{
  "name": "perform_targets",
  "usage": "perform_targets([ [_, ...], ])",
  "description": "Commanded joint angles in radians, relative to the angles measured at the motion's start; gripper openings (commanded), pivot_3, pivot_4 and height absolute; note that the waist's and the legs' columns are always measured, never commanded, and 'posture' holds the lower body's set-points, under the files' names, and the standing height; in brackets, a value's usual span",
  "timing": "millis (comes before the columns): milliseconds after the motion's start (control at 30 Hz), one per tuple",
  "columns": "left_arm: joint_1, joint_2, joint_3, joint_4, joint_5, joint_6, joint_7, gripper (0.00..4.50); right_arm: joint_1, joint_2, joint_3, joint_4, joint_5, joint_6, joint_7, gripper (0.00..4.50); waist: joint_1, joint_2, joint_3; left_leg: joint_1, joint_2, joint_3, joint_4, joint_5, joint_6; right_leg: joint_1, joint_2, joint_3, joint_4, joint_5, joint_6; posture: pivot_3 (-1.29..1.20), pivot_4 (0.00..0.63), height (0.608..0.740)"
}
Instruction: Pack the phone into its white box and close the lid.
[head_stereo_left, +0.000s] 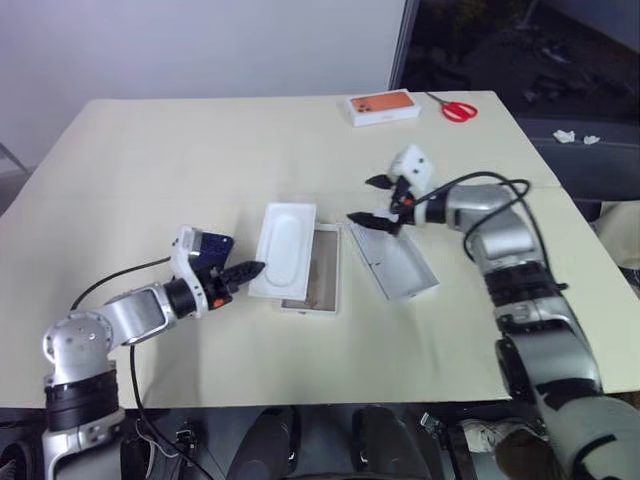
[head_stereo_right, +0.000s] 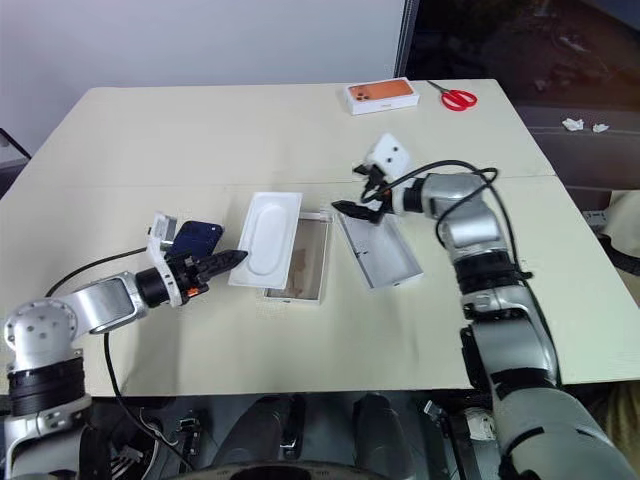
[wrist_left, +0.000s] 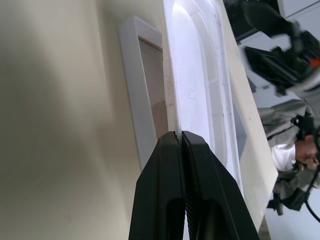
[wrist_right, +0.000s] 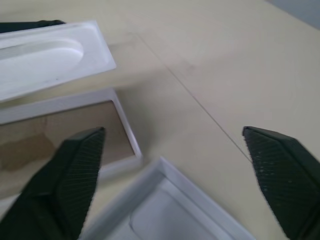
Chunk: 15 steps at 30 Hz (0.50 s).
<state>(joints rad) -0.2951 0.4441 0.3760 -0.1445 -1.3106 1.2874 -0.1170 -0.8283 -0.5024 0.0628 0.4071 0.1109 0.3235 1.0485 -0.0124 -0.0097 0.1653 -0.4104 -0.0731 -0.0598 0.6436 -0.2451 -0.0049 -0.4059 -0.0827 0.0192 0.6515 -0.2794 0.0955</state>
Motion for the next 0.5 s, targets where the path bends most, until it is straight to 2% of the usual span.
perform_targets([
  [33, -0.022, -0.009, -0.029, -0.004, 0.024, -0.025, 0.005, 0.00, 0.066, -0.052, -0.003, -0.164, 0.056, 0.037, 0.068, 4.45, -0.002, 0.000, 0.000, 0.000, 0.000, 0.000, 0.000, 0.000, 0.000, 0.000, 0.000, 0.000, 0.000, 0.000, 0.000, 0.00, 0.150, 0.740],
  [200, -0.032, -0.030, -0.079, 0.010, 0.068, -0.020, 0.026, 0.00, 0.130, -0.069, -0.002, -0.247, 0.058, 0.069, 0.029, 4.45, -0.005, 0.000, 0.000, 0.000, 0.001, 0.000, -0.001, 0.000, 0.000, -0.001, 0.000, 0.001, 0.001, 0.000, 0.000, 0.00, 0.150, 0.740],
  [500, -0.047, -0.073, -0.098, -0.016, 0.061, -0.012, 0.078, 0.00, 0.156, -0.055, 0.007, -0.288, 0.075, 0.084, -0.017, 4.45, 0.002, -0.001, 0.000, 0.000, 0.000, 0.000, 0.000, 0.000, 0.000, 0.000, 0.000, 0.000, 0.000, 0.000, 0.000, 0.00, 0.150, 0.740],
])
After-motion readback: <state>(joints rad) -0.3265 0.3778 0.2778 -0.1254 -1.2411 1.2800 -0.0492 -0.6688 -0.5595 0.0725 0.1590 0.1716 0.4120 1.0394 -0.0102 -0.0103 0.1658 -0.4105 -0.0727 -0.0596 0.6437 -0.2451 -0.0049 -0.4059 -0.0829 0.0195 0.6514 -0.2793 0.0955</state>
